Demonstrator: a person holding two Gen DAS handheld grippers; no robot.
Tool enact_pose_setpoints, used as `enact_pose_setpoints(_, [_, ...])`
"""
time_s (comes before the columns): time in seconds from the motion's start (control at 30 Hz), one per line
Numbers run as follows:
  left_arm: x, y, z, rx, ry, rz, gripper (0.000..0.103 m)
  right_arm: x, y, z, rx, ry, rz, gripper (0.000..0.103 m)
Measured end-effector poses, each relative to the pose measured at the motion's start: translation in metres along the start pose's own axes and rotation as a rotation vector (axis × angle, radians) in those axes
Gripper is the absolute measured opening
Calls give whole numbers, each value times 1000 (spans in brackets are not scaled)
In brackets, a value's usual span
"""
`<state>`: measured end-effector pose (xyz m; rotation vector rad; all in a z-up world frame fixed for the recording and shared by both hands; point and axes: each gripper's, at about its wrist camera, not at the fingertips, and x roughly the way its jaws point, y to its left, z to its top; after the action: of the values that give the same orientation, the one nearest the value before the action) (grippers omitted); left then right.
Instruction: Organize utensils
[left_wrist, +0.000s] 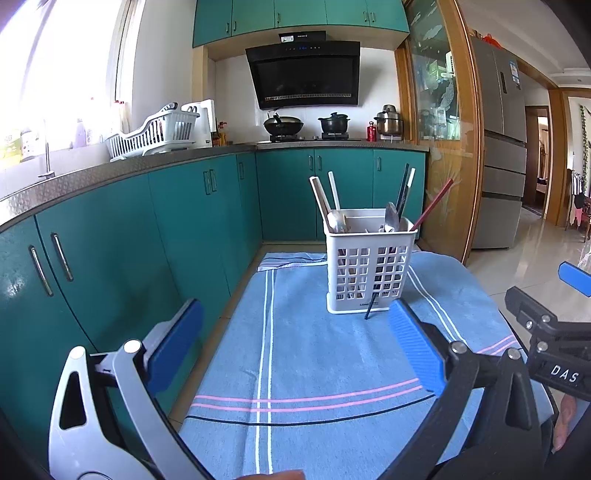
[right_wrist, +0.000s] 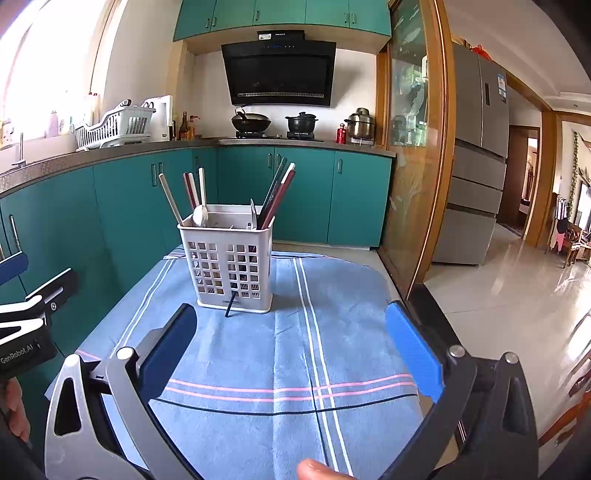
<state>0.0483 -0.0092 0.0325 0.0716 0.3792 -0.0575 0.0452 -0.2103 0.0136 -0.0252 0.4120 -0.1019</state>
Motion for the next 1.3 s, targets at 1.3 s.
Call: enact_pose_setpoints(1.3, [-16, 1, -5, 2, 11, -14, 99, -17, 10, -2, -2, -17, 22, 100])
